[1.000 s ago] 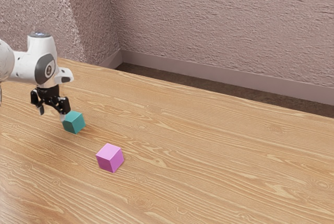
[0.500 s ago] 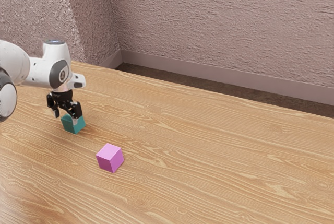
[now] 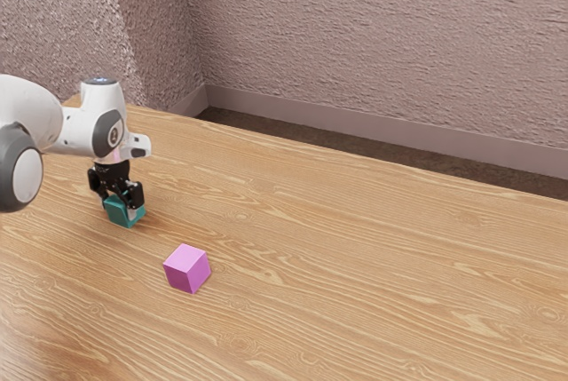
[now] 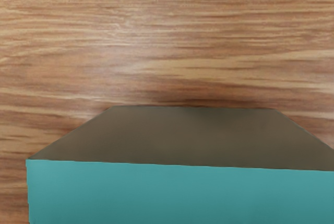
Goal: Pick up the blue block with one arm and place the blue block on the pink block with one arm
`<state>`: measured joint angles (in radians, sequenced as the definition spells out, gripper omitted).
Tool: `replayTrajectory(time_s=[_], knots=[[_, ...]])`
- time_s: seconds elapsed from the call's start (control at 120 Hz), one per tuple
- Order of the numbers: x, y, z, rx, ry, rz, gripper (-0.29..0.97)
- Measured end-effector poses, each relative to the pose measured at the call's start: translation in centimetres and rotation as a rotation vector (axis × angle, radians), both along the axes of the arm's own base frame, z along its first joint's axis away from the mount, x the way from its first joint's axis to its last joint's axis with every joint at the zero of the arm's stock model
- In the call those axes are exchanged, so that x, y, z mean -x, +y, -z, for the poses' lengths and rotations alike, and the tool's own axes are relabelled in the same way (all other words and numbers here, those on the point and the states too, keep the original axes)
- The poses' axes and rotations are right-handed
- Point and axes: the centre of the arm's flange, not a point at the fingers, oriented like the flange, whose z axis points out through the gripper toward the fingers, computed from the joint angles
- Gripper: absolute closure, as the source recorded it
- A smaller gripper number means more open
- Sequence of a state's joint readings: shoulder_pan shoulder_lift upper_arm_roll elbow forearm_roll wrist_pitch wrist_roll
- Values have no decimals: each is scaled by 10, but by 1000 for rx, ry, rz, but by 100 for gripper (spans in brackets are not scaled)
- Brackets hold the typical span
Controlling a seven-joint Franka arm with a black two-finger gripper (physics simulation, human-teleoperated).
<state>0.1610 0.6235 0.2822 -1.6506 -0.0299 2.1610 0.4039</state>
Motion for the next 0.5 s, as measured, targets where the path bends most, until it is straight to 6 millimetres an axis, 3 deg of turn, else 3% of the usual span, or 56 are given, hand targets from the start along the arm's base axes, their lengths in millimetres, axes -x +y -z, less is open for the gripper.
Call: replayTrajectory(time_s=[0.358,0.5], knots=[[-6,0,3,5,-5,18,23],[-6,-4,-10,3,-16,29,28]])
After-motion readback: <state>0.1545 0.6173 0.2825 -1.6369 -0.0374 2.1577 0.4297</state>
